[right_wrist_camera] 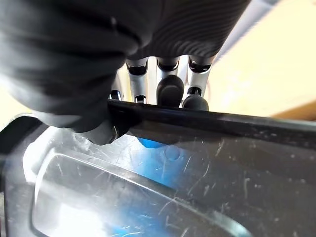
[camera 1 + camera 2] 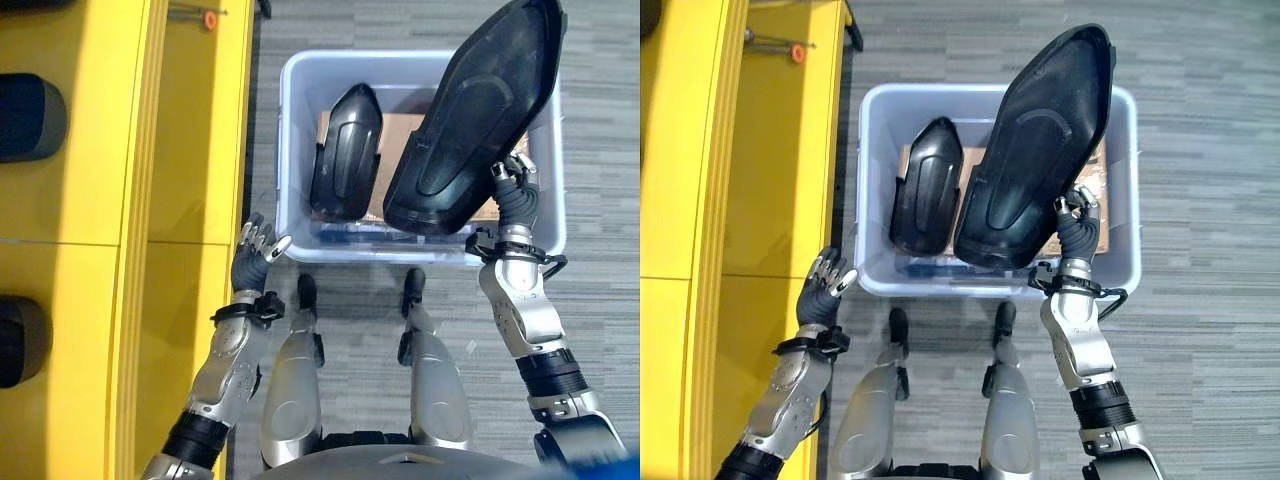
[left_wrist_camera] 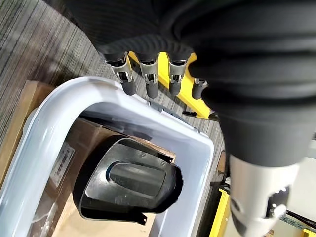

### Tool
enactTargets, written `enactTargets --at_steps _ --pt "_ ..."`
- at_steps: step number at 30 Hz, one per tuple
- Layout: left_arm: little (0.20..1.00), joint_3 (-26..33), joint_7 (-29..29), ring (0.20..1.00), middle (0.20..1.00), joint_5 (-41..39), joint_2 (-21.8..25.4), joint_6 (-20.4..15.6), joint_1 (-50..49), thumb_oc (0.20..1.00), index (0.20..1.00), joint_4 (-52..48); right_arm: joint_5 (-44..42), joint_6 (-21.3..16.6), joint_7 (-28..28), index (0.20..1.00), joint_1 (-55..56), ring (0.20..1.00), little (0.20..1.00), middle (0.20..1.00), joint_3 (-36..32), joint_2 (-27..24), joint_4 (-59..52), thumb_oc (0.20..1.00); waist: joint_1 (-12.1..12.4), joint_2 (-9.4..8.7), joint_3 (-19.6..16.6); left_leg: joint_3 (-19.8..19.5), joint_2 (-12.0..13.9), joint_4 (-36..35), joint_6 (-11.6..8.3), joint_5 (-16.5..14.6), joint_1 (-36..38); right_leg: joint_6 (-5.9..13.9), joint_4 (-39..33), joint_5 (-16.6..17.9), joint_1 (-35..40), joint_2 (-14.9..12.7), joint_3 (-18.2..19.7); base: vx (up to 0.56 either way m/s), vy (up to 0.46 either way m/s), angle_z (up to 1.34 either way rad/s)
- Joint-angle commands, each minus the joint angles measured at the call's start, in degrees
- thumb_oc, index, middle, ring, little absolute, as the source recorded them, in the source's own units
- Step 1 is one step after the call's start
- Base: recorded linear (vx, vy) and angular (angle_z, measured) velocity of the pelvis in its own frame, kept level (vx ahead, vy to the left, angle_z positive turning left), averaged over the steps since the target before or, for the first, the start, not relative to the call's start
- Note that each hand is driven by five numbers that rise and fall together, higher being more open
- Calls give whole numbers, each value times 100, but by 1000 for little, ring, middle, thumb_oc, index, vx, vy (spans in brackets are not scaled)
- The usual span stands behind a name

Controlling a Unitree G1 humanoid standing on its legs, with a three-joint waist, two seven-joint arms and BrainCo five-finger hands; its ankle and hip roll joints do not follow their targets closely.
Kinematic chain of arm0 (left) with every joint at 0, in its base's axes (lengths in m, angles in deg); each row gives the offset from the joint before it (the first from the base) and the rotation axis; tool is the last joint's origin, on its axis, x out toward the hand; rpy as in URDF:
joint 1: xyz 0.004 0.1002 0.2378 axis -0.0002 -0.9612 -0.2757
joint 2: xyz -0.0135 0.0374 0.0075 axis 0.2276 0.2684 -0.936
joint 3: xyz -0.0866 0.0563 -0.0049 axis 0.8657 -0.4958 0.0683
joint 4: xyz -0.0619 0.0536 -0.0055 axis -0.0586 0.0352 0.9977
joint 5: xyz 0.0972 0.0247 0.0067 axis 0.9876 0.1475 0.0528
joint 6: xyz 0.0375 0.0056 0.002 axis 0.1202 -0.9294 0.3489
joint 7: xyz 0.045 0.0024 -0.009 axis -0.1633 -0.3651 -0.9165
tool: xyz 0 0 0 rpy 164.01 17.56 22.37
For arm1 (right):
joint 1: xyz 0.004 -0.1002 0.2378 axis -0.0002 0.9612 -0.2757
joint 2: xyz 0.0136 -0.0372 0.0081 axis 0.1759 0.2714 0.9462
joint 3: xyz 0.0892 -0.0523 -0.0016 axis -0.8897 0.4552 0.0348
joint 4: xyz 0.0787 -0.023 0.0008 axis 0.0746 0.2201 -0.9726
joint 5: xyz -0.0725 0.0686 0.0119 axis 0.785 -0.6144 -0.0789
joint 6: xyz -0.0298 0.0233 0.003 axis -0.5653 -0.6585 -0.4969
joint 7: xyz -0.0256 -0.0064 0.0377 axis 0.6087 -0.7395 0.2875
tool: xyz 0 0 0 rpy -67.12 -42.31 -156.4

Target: Move parts from the plastic box to the shelf.

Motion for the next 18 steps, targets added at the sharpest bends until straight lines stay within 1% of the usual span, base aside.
enactTargets --at_steps 1,2,3,4,6,8,9,10,11,12,14,15,16,17,18 --pt "1000 162 -200 1000 1000 -70 109 -92 -165 1000 1000 -143 -312 -483 364 200 58 200 200 200 -122 16 -433 200 41 51 -385 -86 67 63 83 -58 128 325 716 -851 262 -129 114 34 -60 -2" --pt "1000 210 -211 1000 1000 -85 89 -82 -227 1000 1000 -133 -473 -494 454 200 145 200 200 200 -84 57 -434 200 40 43 -429 -88 94 40 79 -62 225 320 766 -905 314 -105 125 39 -100 -5" --pt "1000 344 -212 1000 1000 -116 50 -51 -367 1000 1000 -93 -516 -435 606 200 300 200 200 200 2 72 -535 200 40 39 -497 -97 175 -1 66 -65 433 287 993 -1067 400 -51 105 20 -80 -5" --pt "1000 346 -212 1000 1000 -116 50 -50 -368 1000 1000 -95 -516 -434 606 200 300 200 200 200 3 72 -536 200 39 39 -514 -97 175 -12 66 -46 415 285 981 -1050 382 -49 105 17 -87 -6" --pt "1000 479 -238 1000 1000 -81 59 -12 -503 1000 1000 -89 -689 -414 780 200 414 200 200 200 99 121 -516 200 50 35 -592 -122 243 -46 52 -36 572 245 1196 -1213 447 22 95 -4 -95 -6" --pt "1000 625 -271 1000 1000 -22 72 27 -625 1000 1000 -61 -775 -358 907 200 486 200 200 200 198 127 -509 200 82 43 -673 -173 358 -69 19 5 724 171 1461 -1433 515 135 64 -15 -179 -2" --pt "1000 736 -291 1000 1000 -2 12 65 -741 1000 1000 -26 -879 -313 1022 200 532 200 200 200 283 145 -504 200 116 52 -746 -224 450 -102 -10 61 865 78 1660 -1604 594 241 14 -14 -165 0" --pt "1000 738 -291 1000 1000 -1 11 67 -746 1000 1000 -29 -880 -313 1022 200 533 200 200 200 285 145 -504 200 112 52 -737 -226 451 -110 -13 63 879 76 1665 -1610 604 241 11 -32 -248 3" --pt "1000 869 -304 1000 1000 -6 -76 82 -882 1000 1000 -3 -934 -283 1093 200 490 200 200 200 359 152 -484 200 190 66 -813 -285 574 -138 -51 154 979 -11 1862 -1784 669 349 -89 -20 -139 10" --pt "1000 872 -304 1000 1000 -5 -77 84 -885 1000 1000 -6 -935 -285 1094 200 489 200 200 200 361 151 -481 200 184 67 -807 -290 576 -142 -54 157 986 -13 1866 -1789 674 350 -93 -31 -217 16" --pt "1000 957 -300 1000 1000 -19 -170 97 -1003 1000 1000 59 -955 -267 1150 200 419 200 200 200 433 127 -433 200 270 77 -861 -381 731 -274 -115 355 1080 -128 1987 -1942 752 492 -207 -39 -206 25" --pt "1000 1003 -307 1000 1000 -18 -210 100 -1059 1000 1000 76 -1018 -267 1172 200 356 200 200 200 491 149 -358 200 332 84 -897 -444 823 -411 -171 526 1132 -179 1999 -1992 790 572 -284 -77 -306 24" --pt "1000 1053 -325 1000 1000 -67 -319 110 -1170 1000 1000 116 -1070 -254 1234 200 324 200 200 200 533 113 -328 200 434 96 -989 -546 923 -659 -276 846 1130 -247 1924 -2059 860 680 -425 -55 -226 20" --pt "1000 1052 -325 1000 1000 -67 -321 111 -1175 1000 1000 113 -1070 -254 1235 200 327 200 200 200 534 111 -328 200 423 103 -998 -559 928 -669 -279 855 1123 -250 1912 -2054 862 686 -439 -58 -197 29" --pt "1000 1030 -350 1000 1000 -99 -382 129 -1188 1000 1000 167 -1095 -252 1243 200 328 200 200 200 518 83 -323 200 473 121 -1043 -595 927 -796 -334 1075 1088 -269 1807 -2042 936 700 -549 -42 -120 46"
